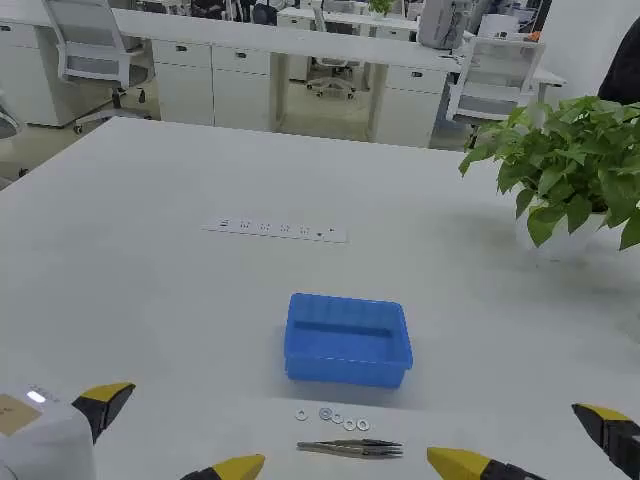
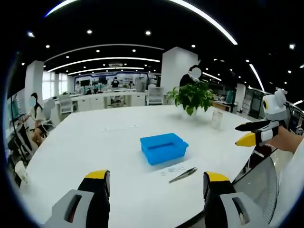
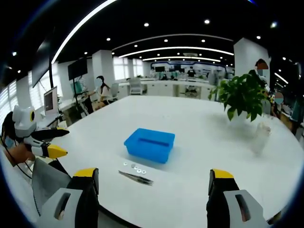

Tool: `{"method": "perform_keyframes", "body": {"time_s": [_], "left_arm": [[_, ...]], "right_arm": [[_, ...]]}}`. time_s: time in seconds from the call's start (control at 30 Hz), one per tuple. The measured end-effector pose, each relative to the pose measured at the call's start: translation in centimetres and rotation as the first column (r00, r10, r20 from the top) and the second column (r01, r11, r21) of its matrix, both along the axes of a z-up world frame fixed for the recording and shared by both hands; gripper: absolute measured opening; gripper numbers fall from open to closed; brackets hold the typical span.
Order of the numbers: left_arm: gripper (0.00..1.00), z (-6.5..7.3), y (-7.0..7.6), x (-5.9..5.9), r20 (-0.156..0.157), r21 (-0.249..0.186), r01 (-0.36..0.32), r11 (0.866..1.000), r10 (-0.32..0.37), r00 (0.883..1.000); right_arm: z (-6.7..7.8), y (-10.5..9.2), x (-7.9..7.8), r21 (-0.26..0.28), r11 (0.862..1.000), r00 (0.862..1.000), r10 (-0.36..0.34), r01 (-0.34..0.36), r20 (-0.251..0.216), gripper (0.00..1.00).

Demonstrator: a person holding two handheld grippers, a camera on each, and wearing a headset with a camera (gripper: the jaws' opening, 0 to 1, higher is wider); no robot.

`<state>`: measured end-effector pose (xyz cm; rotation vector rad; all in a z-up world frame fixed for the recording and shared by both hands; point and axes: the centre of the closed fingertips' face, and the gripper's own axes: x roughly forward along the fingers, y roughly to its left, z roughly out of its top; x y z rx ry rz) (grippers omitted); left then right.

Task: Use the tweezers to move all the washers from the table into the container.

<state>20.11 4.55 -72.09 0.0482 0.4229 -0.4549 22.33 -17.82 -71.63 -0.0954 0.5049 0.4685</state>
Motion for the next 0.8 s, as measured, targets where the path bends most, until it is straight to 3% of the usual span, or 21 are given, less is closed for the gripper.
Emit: {"method": "perform_keyframes", "body": {"time_s": [0.4,0.53,0.8], "left_arm": [[0.76,-0.31,-0.18,-0.16,-0.01,0.01,0.011,1.0,-0.011,1.0],[0.76,-0.09,-0.31,0.04,-0.003,0.026,0.019,0.999,-0.019,1.0],[0.77,0.33,-0.51,0.83,0.009,0.006,0.015,1.0,-0.015,1.0]], "right_arm": [[-0.83,-0.1,-0.56,0.014,1.0,1.0,-0.006,0.006,-0.019,0.94],[-0.41,-0.17,-0.41,0.023,1.0,1.0,-0.003,0.003,-0.007,0.94],[-0.34,0.03,0.21,0.031,0.999,1.0,0.011,-0.011,-0.01,0.93]]}}
